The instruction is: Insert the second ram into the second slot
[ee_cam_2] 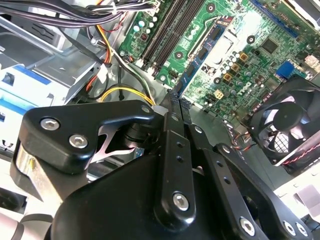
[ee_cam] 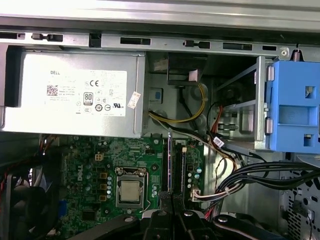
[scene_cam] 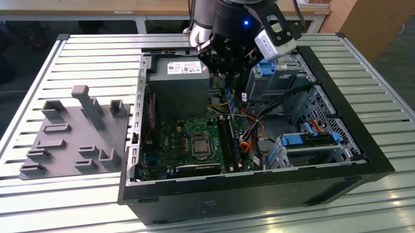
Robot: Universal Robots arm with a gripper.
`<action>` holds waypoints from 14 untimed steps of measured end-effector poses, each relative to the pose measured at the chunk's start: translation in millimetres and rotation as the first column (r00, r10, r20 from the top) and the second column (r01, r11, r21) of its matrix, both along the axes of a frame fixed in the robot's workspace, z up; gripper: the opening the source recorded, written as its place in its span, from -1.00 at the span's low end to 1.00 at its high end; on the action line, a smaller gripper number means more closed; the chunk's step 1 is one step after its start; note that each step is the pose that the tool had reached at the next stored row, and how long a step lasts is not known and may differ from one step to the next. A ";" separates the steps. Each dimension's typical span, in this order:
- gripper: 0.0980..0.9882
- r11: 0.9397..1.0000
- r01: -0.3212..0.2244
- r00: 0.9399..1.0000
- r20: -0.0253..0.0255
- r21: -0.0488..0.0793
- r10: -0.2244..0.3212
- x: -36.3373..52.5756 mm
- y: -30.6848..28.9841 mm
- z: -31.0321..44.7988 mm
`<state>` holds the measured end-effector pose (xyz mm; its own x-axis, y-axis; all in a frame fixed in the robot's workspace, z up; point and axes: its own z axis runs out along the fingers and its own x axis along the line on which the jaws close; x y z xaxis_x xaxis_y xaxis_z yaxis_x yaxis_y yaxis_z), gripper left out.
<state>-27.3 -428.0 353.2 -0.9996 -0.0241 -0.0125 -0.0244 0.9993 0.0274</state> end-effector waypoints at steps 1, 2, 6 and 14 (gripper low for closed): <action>-0.95 1.000 0.000 1.000 0.000 0.000 0.000 0.0 0.0 -0.4; -0.95 1.000 0.000 1.000 0.000 0.000 0.000 0.0 0.0 -0.8; -0.95 1.000 0.000 1.000 0.000 0.000 0.000 0.0 0.0 -1.8; -0.95 1.000 0.000 1.000 0.000 0.000 0.000 0.0 -0.1 -5.1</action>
<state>-27.3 -428.1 348.0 -0.9996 -0.0241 -0.0124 -0.0244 0.9993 0.0272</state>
